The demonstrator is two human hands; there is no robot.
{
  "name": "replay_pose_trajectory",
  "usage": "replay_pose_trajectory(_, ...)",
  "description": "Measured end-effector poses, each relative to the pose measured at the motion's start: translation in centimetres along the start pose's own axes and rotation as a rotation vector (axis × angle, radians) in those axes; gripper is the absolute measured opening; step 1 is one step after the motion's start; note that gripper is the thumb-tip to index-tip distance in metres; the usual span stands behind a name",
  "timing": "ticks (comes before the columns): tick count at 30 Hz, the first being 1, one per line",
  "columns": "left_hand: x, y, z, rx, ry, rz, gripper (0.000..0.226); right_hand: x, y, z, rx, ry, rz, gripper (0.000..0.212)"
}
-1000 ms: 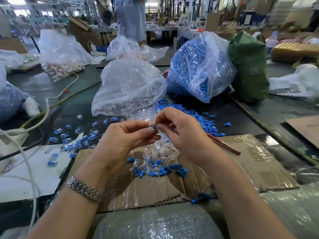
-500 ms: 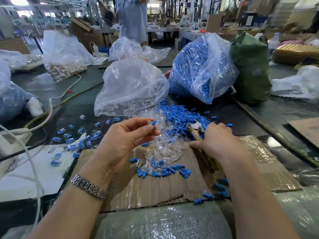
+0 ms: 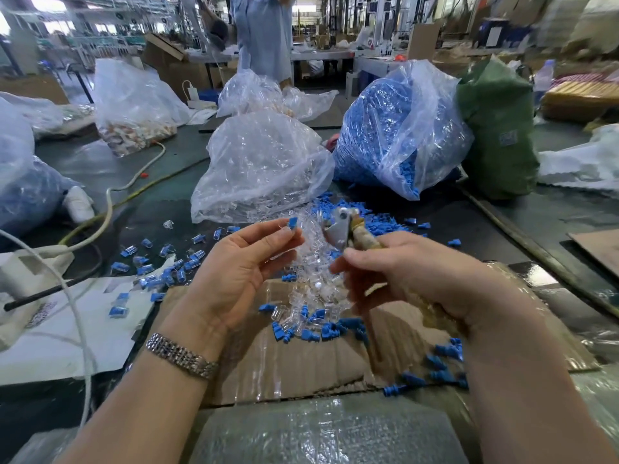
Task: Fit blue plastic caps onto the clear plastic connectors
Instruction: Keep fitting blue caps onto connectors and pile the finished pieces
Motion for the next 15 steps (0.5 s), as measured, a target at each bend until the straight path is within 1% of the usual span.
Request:
replay_pose_trajectory(2, 0.0, 0.2, 0.0, 0.011, 0.003, -0.015, 0.021, 0.0, 1.2, 0.2, -0.018, 0.016, -0.080, 0.030)
replay_pose_trajectory(6, -0.1, 0.7, -0.1, -0.031, 0.027, -0.031, 0.020, 0.0, 2.5, 0.1, 0.072, 0.016, -0.119, 0.033)
replay_pose_trajectory(11, 0.1, 0.8, -0.1, -0.161, 0.058, 0.012, 0.027, 0.1, 2.9, 0.0, 0.127, 0.006, -0.131, 0.032)
replay_pose_trajectory(15, 0.4, 0.8, 0.2, -0.276, 0.132, 0.046, 0.022, 0.0, 3.0, -0.2, 0.184, 0.003, -0.125, 0.035)
Point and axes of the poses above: each hand's wrist, its own x-axis away from the middle knuckle, its own y-axis out of the palm, z = x × y, the point moved 4 cm from there along -x, towards the middle knuckle, and after that the axes turned 15 degrees about -y, right-handed, at the moved point
